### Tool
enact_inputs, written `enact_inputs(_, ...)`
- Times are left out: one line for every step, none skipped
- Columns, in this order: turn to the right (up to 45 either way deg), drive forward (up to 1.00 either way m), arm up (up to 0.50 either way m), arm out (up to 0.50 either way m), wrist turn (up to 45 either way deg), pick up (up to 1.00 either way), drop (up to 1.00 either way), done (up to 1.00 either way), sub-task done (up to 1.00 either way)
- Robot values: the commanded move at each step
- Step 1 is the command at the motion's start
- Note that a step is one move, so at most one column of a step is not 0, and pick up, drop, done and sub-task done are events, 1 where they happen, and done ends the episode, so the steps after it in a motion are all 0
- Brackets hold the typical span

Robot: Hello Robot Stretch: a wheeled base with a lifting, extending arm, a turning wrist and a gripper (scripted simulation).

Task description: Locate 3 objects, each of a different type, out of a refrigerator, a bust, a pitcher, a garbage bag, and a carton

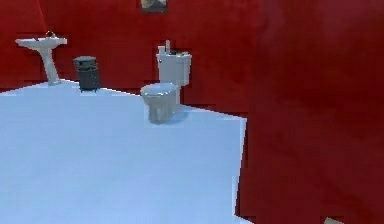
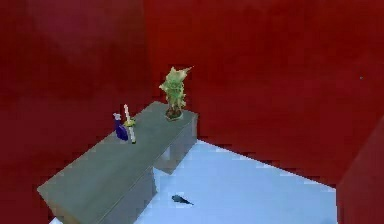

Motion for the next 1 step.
enact_inputs(27.0,0.00,0.00,0.00,0.0,0.00,0.00,0.00,0.00)
